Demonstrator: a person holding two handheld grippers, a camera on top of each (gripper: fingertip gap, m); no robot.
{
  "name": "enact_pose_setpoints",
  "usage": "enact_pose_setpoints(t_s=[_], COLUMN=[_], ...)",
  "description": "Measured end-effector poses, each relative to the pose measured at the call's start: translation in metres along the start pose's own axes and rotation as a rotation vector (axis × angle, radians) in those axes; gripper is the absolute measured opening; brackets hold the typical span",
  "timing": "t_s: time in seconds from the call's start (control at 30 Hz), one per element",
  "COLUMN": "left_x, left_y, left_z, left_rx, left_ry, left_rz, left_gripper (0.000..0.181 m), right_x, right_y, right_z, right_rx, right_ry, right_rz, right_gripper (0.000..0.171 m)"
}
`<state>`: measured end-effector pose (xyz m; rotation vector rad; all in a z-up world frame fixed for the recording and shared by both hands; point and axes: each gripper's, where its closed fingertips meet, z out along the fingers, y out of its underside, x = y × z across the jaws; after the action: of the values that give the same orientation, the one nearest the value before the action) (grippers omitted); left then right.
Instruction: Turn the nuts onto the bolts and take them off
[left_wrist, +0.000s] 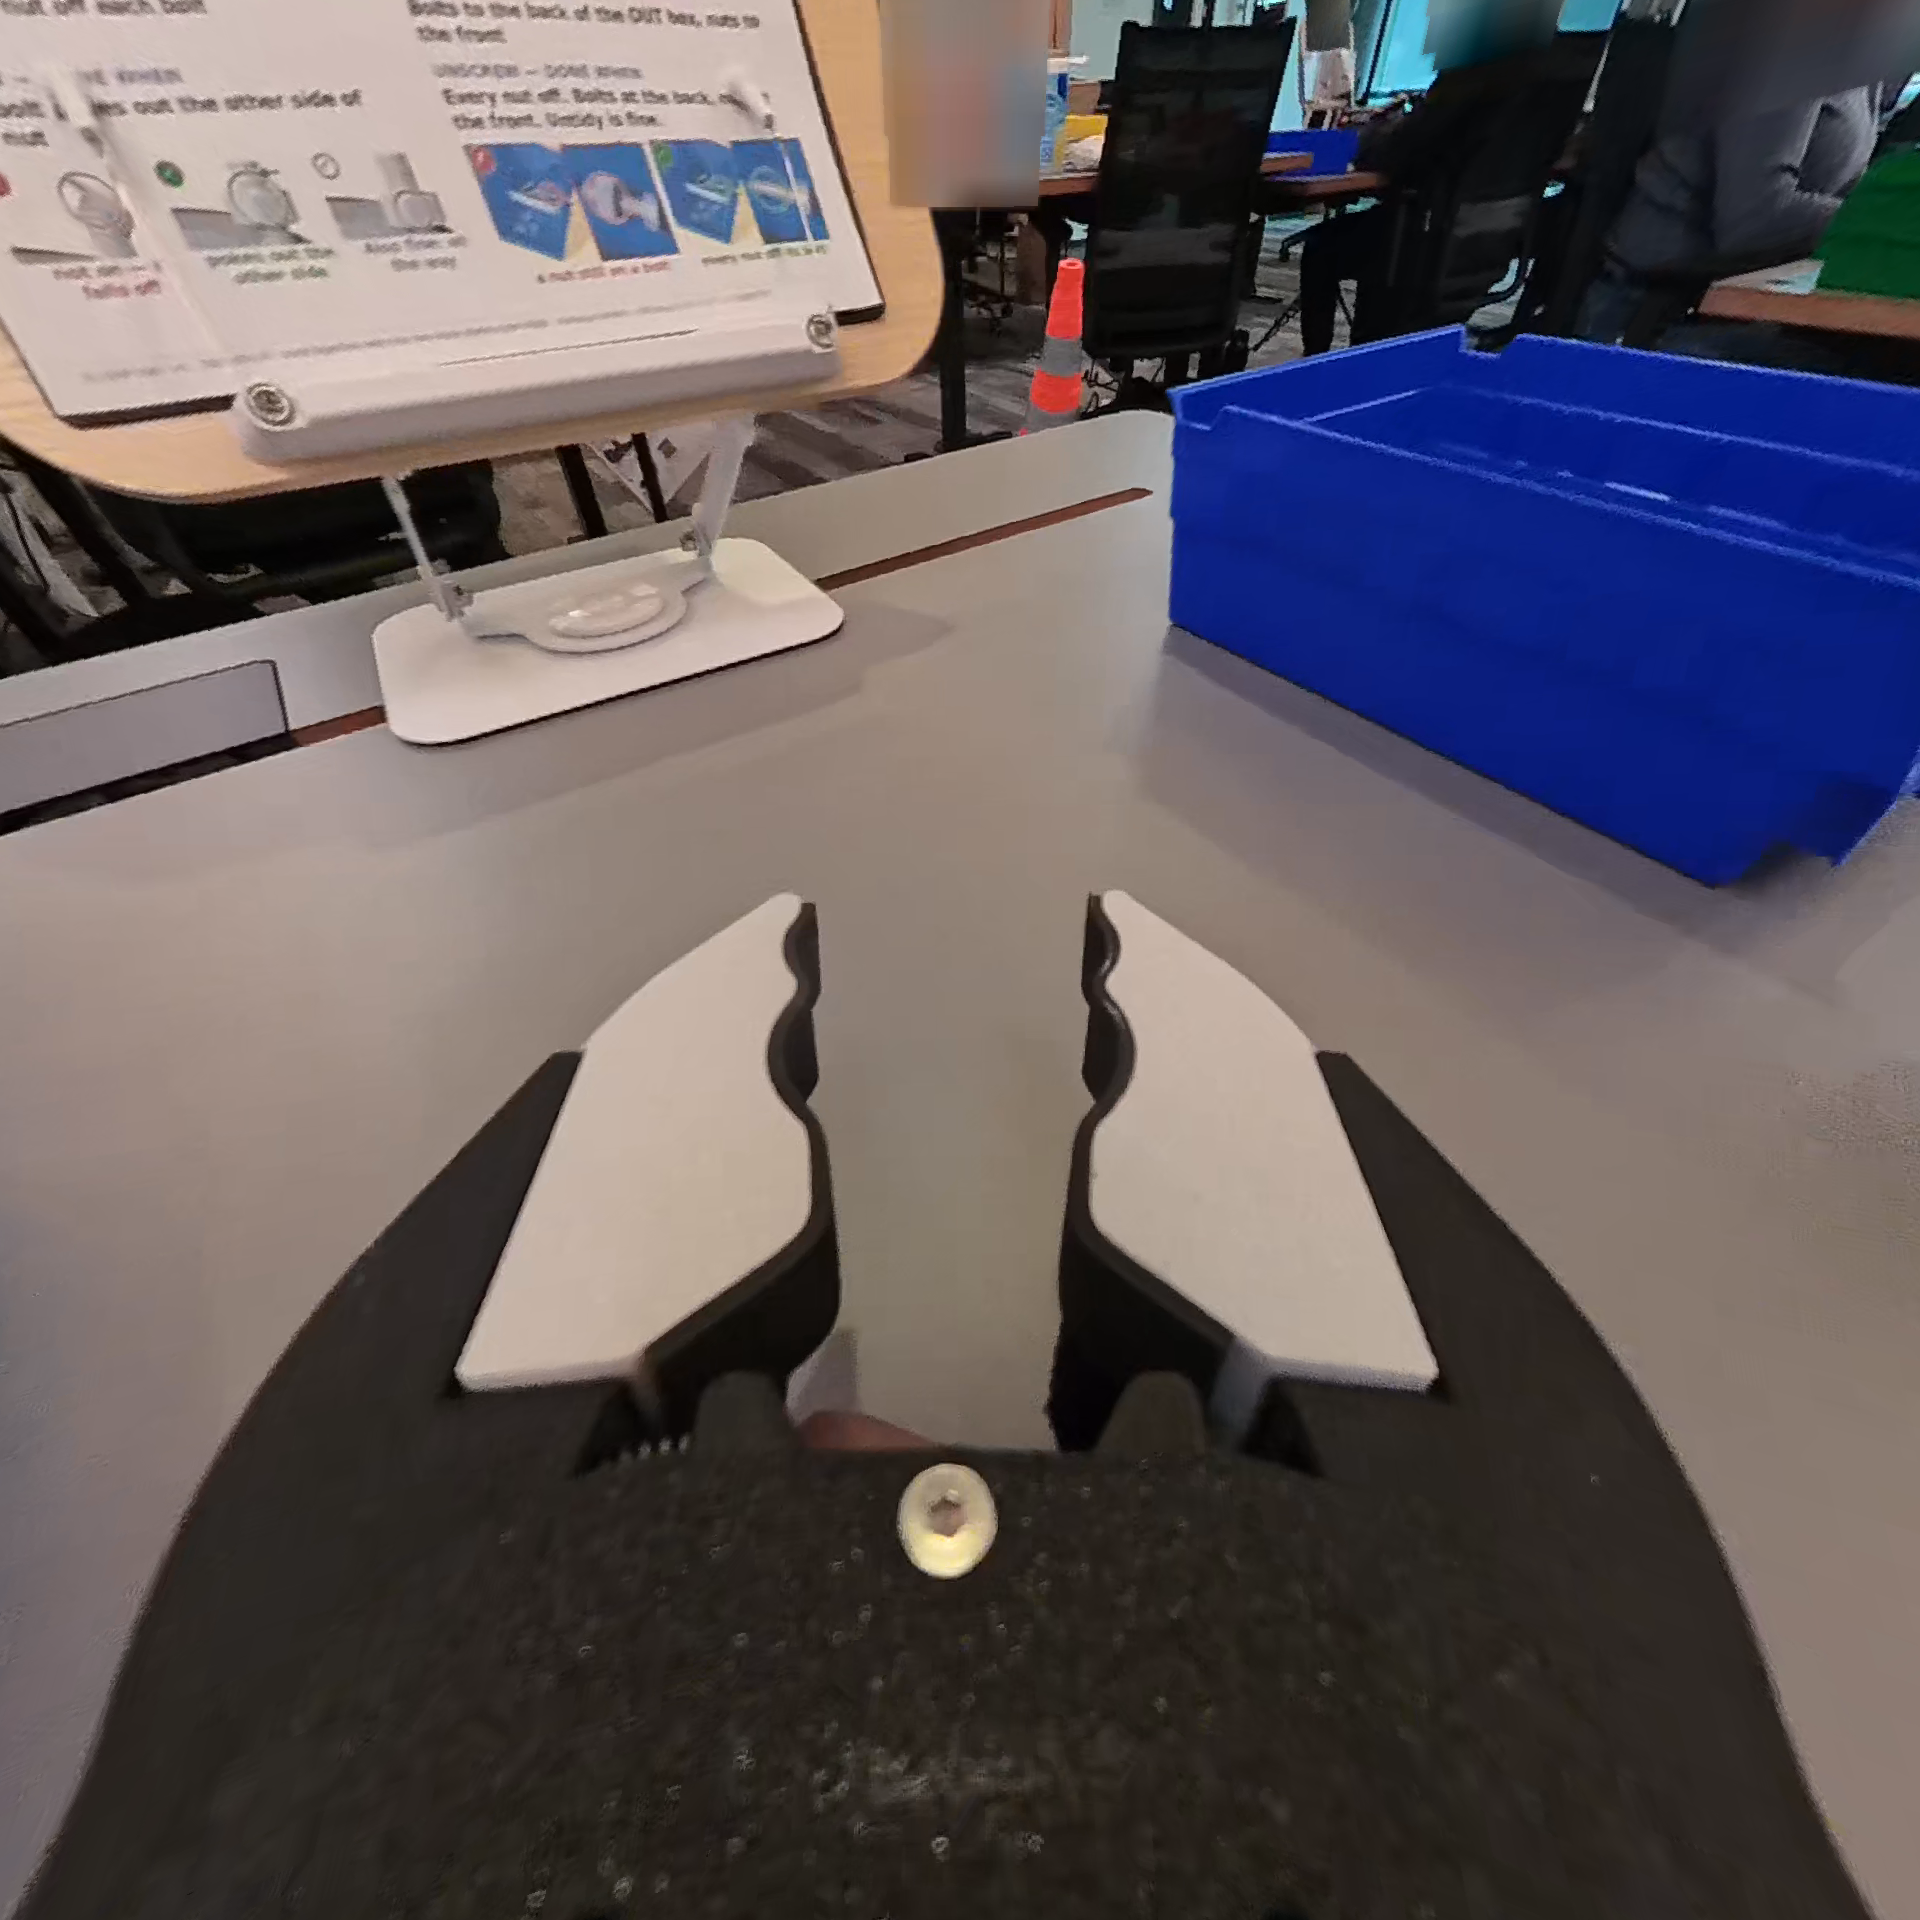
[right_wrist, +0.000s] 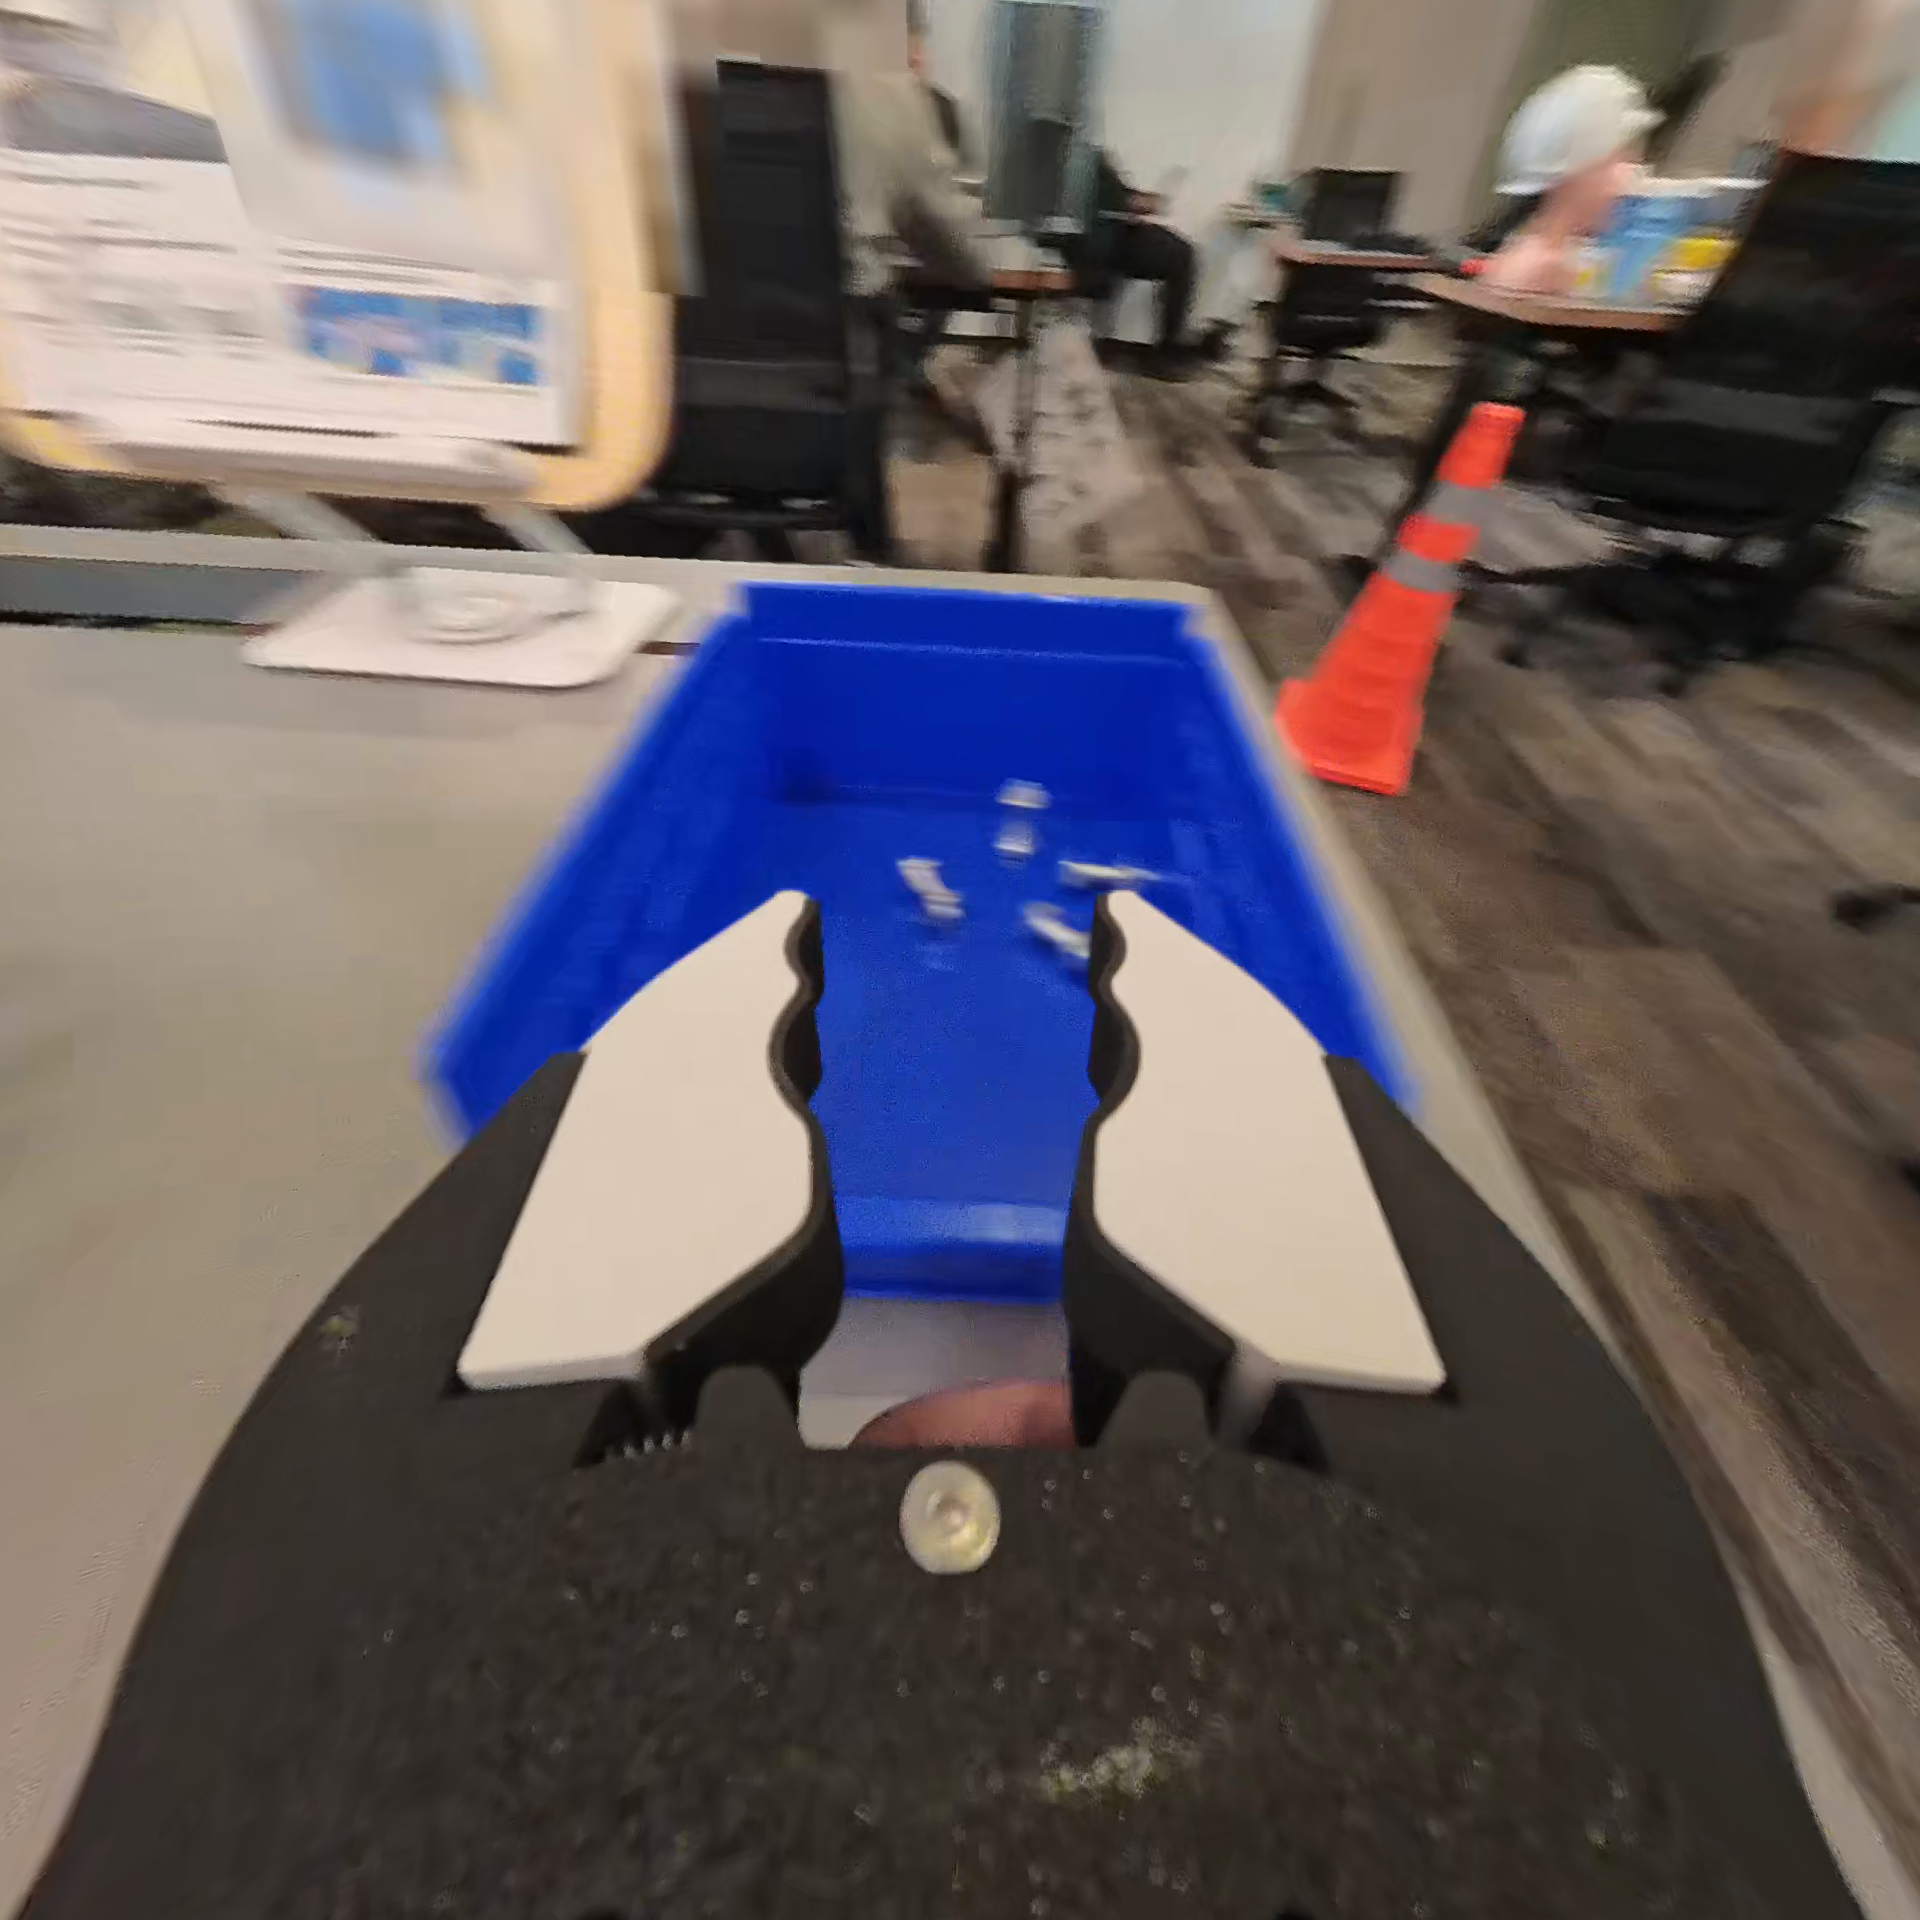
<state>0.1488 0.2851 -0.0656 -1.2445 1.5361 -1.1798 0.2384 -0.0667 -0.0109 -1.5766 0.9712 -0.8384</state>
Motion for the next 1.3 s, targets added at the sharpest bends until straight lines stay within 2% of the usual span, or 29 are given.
enact_pose_setpoints(t_s=[0.1,0.17,0.27,0.33,0.43,0.5,0.6,0.73,0.77,0.8,0.83,0.93,1.0,1.17,1.3], left_x=[0.005,0.006,0.005,0.005,0.012,0.023,0.059,0.121,0.136,0.149,0.158,0.169,0.171,0.154,0.134], left_y=[0.002,0.005,0.009,0.012,0.015,0.016,0.009,-0.011,-0.015,-0.018,-0.017,-0.008,-0.002,0.000,-0.006], left_z=[0.002,0.005,0.007,0.009,0.011,0.011,0.019,0.052,0.062,0.072,0.083,0.107,0.115,0.114,0.094], left_rx=[-0.012,-0.026,-0.045,-0.058,-0.085,-0.102,-0.112,-0.136,-0.140,-0.140,-0.153,-0.171,-0.186,-0.183,-0.134], left_ry=[0.016,0.026,0.034,0.044,0.065,0.078,0.145,0.223,0.239,0.242,0.211,0.119,0.087,-0.031,-0.110], left_rz=[-0.007,-0.015,-0.025,-0.043,-0.064,-0.073,-0.139,-0.218,-0.231,-0.248,-0.258,-0.206,-0.216,-0.162,-0.118], left_gripper=[0.048,0.048,0.049,0.049,0.049,0.050,0.050,0.051,0.051,0.050,0.049,0.044,0.011,0.005,0.003], right_x=[0.079,0.090,0.073,0.067,0.032,0.036,0.023,0.029,0.027,0.027,0.026,0.026,0.028,0.014,-0.014], right_y=[0.031,0.062,0.084,0.086,0.084,0.085,0.088,0.087,0.086,0.086,0.086,0.086,0.086,0.086,0.081], right_z=[0.001,0.013,0.024,0.023,0.016,0.012,0.013,0.028,0.032,0.036,0.038,0.040,0.038,0.036,0.030], right_rx=[-0.082,-0.184,-0.239,-0.238,-0.253,-0.249,-0.280,-0.287,-0.289,-0.289,-0.287,-0.288,-0.298,-0.309,-0.260], right_ry=[0.136,0.077,-0.046,-0.022,-0.106,0.004,0.037,0.131,0.115,0.107,0.104,0.110,0.125,0.147,0.132], right_rz=[0.086,0.160,0.212,0.184,0.189,0.141,0.163,0.166,0.199,0.238,0.264,0.272,0.281,0.237,0.271], right_gripper=[0.050,0.054,0.049,0.052,0.048,0.053,0.054,0.053,0.047,0.032,0.020,0.019,0.006,0.005,0.004])
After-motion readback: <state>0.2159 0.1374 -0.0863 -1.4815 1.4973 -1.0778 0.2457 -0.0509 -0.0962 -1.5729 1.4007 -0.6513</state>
